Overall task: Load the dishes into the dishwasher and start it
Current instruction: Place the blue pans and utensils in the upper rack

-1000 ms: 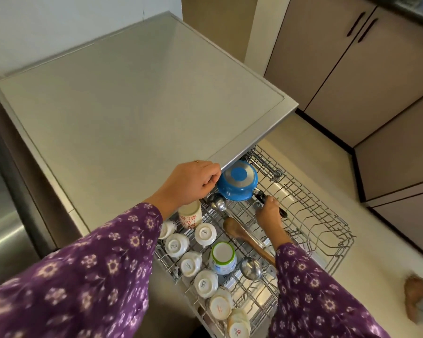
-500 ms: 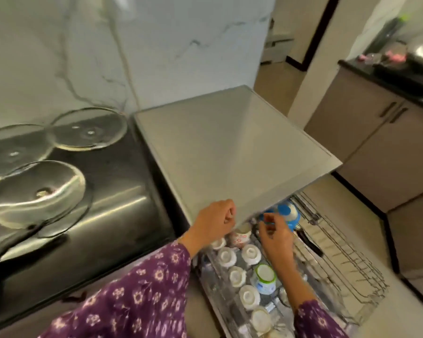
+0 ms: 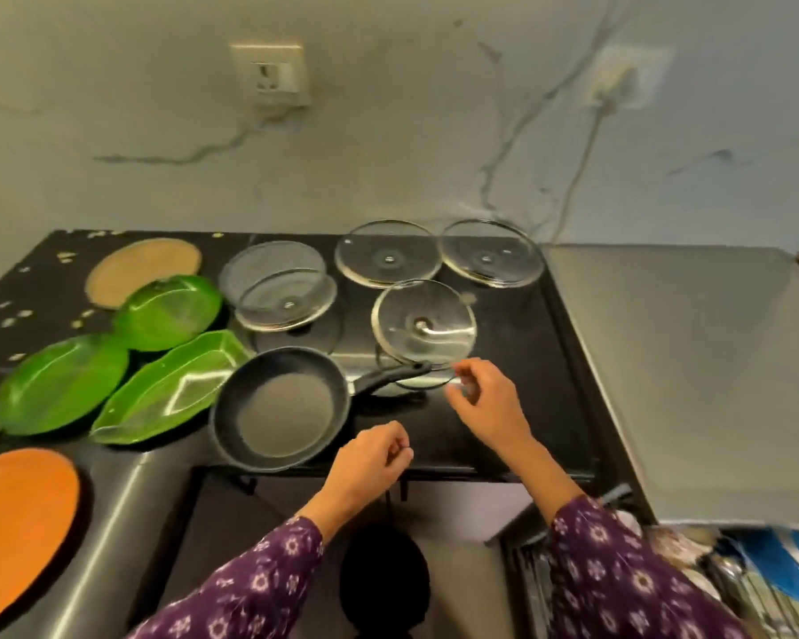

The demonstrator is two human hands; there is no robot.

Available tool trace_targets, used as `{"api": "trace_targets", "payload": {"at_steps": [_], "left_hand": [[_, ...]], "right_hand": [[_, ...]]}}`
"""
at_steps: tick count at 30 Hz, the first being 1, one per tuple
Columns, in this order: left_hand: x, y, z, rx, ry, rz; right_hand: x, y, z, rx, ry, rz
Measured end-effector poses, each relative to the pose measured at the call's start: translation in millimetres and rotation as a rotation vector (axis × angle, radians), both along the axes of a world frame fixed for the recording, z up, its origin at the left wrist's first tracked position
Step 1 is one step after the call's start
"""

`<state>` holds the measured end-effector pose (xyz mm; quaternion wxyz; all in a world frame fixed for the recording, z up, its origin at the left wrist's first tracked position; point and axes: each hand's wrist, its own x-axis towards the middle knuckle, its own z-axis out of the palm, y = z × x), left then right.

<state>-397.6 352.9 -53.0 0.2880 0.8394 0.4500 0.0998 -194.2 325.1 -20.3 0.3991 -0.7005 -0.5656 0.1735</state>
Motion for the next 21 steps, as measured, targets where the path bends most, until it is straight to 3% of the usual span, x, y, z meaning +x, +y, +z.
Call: {"api": "trace_targets", "payload": {"at_steps": [4,8,11,15,21], "left_hand": [[-49,6,-10,-0.011,0.002,0.037],[-69,5,-18,-0.025,0.034,0.031],[-75,4,-21,-0.021,0.053,-0.008],[-83,3,-26,-0.022,0.062,-0.041],[-78,2,-29,-0.025,0.055,-0.085]], "right_hand": [[-48,63,-4,-0.061,-0.356,0.371],[-72,114,-10,-0.244,-0.899,0.546],[-83,131,-12,-0.379,-1.154,0.665],[-83,131,-15,-0.479,-1.056,0.694],[-84,116,5,-0.22,-0.969,0.558]]}}
